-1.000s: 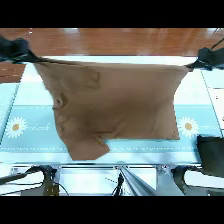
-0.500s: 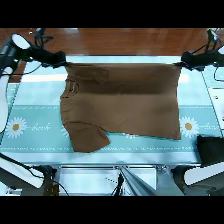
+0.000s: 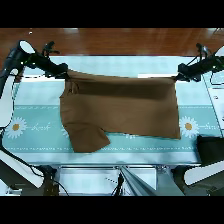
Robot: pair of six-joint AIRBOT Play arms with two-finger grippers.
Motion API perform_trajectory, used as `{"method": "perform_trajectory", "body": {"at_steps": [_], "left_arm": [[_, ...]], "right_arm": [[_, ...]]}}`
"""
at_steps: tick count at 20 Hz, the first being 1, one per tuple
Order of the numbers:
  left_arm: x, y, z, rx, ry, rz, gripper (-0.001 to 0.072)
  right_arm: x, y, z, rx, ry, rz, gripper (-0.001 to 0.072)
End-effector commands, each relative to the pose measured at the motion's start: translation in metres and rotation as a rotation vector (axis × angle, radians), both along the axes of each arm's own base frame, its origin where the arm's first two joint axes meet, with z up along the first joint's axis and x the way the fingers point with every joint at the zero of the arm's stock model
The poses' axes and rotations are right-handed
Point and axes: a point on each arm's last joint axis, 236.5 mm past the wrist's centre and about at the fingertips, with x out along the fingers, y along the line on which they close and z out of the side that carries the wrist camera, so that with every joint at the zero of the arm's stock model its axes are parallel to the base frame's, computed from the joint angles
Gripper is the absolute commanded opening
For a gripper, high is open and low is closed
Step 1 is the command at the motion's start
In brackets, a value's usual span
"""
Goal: Fold the shirts.
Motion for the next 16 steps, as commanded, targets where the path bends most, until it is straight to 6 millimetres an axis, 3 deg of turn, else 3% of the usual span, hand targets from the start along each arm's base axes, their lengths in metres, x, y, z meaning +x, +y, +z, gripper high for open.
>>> {"method": "perform_trajectory", "body": {"at_steps": [1, 4, 5, 7, 9, 12, 14, 15, 16], "left_arm": [[-0.034, 0.004, -0.009, -0.024, 0.158, -0.037, 0.0021], [-0.043, -0.006, -0.016, -0.034, 0.207, -0.056, 0.0022], [-0.044, -0.009, -0.016, -0.036, 0.210, -0.063, 0.0057], [-0.052, -0.010, -0.011, -0.038, 0.236, -0.082, 0.0319], [-0.069, -0.003, 0.000, -0.048, 0.286, -0.107, 0.0341], [-0.086, 0.021, 0.031, -0.057, 0.275, -0.095, 0.0341], [-0.117, 0.038, 0.043, -0.070, 0.276, -0.075, 0.0361], [-0.140, 0.043, 0.038, -0.083, 0.302, -0.045, 0.0463], [-0.168, 0.047, 0.026, -0.099, 0.339, 0.005, 0.0513]], "right_arm": [[-0.054, 0.008, -0.002, 0.026, 0.208, 0.087, 0.0025], [-0.056, 0.003, -0.004, 0.007, 0.226, 0.068, 0.0026], [-0.055, 0.000, -0.005, -0.006, 0.223, 0.066, 0.0044], [-0.062, -0.002, -0.005, -0.016, 0.244, 0.093, 0.0379], [-0.094, -0.013, -0.001, -0.057, 0.351, 0.177, 0.0404], [-0.125, -0.058, 0.013, -0.174, 0.385, 0.096, 0.0405], [-0.167, -0.094, 0.010, -0.188, 0.400, -0.026, 0.0417], [-0.181, -0.097, 0.006, -0.128, 0.373, -0.089, 0.0492], [-0.187, -0.091, 0.003, -0.018, 0.305, -0.147, 0.0504]]}}
